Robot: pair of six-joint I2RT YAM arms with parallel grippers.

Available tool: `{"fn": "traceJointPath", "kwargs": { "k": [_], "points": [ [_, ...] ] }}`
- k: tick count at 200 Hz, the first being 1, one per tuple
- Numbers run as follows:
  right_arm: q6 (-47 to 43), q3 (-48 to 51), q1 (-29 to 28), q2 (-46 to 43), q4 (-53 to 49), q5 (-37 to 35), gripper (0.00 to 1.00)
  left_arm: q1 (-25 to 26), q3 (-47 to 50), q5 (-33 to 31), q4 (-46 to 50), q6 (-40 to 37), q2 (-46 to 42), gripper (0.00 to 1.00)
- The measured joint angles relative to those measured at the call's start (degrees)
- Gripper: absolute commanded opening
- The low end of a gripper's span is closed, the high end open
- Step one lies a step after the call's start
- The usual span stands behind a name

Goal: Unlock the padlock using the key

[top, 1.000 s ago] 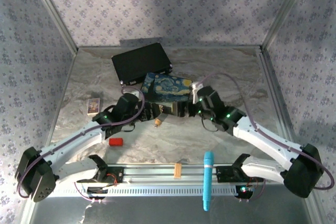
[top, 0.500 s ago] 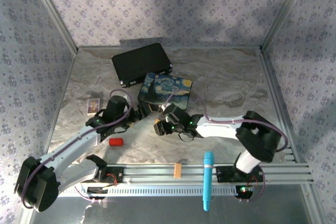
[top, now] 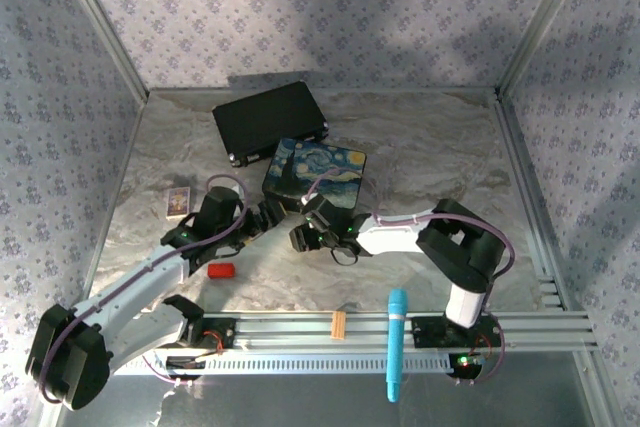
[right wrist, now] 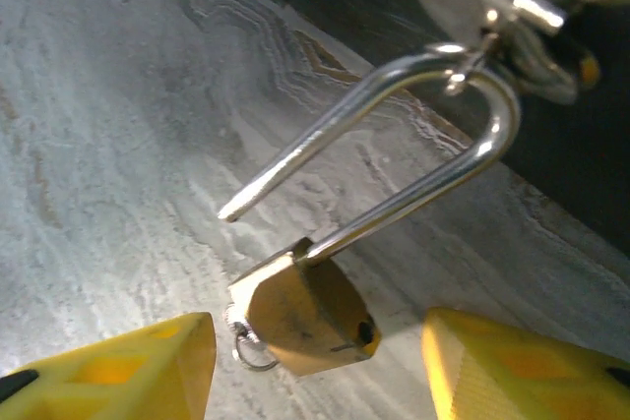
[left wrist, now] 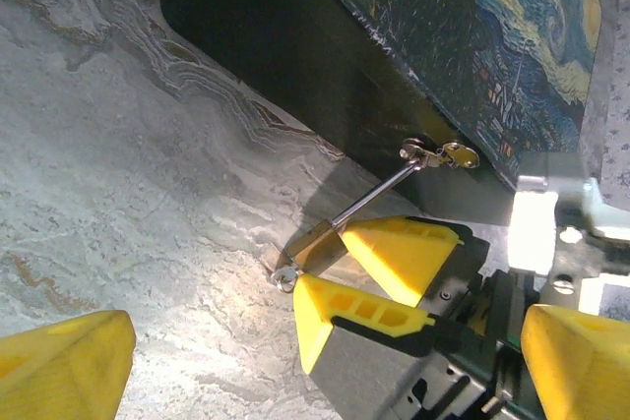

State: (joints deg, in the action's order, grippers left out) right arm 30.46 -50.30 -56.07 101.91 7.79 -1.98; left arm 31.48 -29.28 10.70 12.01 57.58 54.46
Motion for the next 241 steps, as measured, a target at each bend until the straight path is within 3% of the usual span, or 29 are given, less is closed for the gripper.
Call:
{"fn": "traceJointPath", "kwargs": {
  "k": [61, 146, 169, 198, 241],
  "points": [
    [0.2, -0.7, 0.2, 1.0, 0.2, -0.7, 0.51, 0.0, 0.3, -1.3, 0.0, 0.0, -0.5, 1.0],
    [2.5, 2.5, 2.1, 1.5, 8.8, 2.5, 0.21, 0.0, 0.6, -3.5, 1.8, -0.6, -1.0, 1.0],
    [3.9, 5.0, 2.4, 0.7, 13.1, 4.7, 0.17, 0.0, 0.6, -4.4, 2.3, -2.3, -1.0, 1.0],
    [5.1, 10.0, 3.0, -1.4, 18.7, 7.7, 0.15, 2.0, -2.8, -9.2, 6.1, -9.8, -0.5, 1.0],
    [4.9, 16.4, 5.9, -5.6, 22.7, 14.5, 0.15, 9.3, -19.3, -20.3, 11.8, -27.6, 7.3, 0.95]
  ]
}}
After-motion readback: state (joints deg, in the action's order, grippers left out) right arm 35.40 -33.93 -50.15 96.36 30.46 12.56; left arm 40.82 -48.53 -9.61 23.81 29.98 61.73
